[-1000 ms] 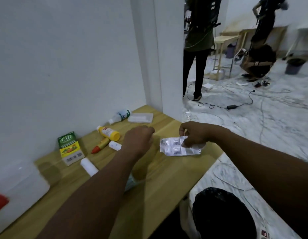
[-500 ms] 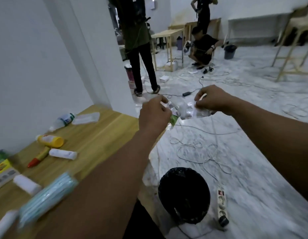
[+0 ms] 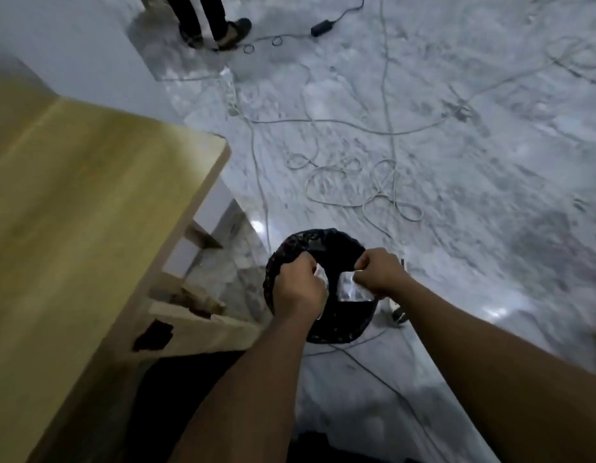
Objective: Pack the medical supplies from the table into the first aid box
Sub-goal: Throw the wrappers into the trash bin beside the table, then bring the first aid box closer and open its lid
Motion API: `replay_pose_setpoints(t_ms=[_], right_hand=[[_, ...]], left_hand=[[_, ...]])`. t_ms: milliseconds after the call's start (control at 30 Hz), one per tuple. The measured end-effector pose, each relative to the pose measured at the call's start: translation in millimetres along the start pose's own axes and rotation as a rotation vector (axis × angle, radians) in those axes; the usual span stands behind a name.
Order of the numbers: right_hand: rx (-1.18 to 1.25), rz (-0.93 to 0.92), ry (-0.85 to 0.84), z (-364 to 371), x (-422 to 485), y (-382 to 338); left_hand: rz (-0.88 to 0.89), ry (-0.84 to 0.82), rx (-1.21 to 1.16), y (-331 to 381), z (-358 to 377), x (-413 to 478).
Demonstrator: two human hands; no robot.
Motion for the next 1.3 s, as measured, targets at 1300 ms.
replay_pose_setpoints(t_ms=[1300], right_hand=[[-0.125,-0.836,0.099,-109,-308,-338]], left_hand=[[0.293,0.597,-0.080,39,-389,-193]])
Point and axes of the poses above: each hand's wrist, its own x-axis towards the middle knuckle, its own z-axis out of the palm, y = z × x, the point moved 4 cm from there along x, towards the middle knuckle, and after that the axes turned 4 degrees about z, right-handed, at the moved point
